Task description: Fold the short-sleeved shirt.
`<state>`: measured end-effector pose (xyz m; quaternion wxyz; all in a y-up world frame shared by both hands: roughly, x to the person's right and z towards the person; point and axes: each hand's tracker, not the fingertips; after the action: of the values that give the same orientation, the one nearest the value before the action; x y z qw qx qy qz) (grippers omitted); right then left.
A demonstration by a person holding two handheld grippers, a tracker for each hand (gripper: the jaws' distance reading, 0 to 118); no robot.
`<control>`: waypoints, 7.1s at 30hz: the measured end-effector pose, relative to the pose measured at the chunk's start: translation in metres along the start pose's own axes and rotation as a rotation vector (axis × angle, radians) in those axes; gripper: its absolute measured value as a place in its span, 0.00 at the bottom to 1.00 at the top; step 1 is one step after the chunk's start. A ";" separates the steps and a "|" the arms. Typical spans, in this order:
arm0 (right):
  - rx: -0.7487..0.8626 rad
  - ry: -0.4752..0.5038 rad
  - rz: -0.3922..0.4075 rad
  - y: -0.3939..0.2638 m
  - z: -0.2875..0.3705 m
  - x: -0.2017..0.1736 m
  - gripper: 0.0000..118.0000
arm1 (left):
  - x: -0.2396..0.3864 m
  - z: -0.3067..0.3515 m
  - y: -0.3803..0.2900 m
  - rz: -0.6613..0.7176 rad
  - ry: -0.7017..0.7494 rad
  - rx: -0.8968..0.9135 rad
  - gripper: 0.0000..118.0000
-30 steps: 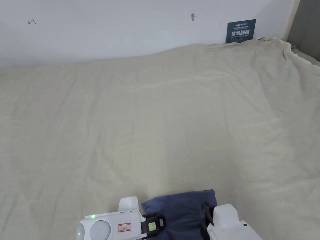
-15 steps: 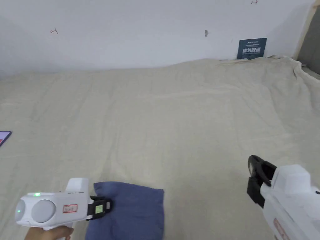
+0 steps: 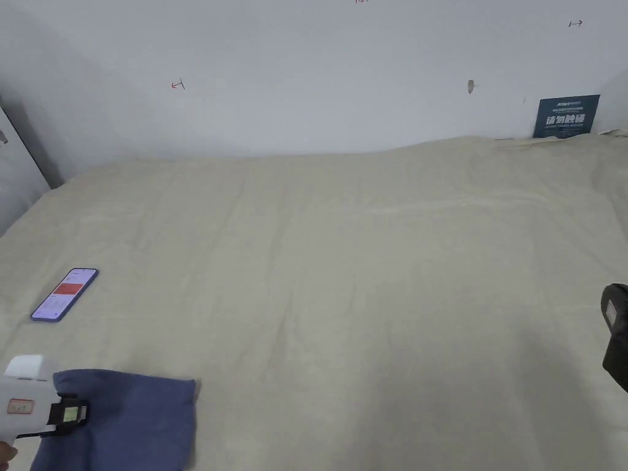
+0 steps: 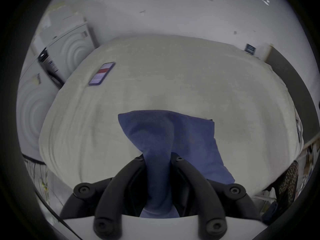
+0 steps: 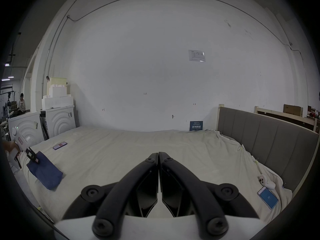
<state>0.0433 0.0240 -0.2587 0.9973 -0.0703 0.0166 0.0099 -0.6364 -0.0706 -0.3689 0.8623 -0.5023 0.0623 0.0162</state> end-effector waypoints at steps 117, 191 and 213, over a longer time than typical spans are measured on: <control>0.131 -0.063 0.028 0.043 0.049 0.039 0.00 | 0.356 0.184 -0.067 -0.065 -0.097 1.047 0.00; 0.151 -0.088 0.016 0.043 0.046 0.039 1.00 | 0.335 0.185 -0.065 -0.042 -0.047 1.101 1.00; 0.160 -0.094 0.038 0.045 0.047 0.036 1.00 | 0.336 0.186 -0.064 -0.056 -0.041 1.099 1.00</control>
<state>0.0798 0.0754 -0.2196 0.9991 0.0105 -0.0281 0.0307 -0.2807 0.0474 -0.2650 0.9988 0.0208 0.0314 -0.0319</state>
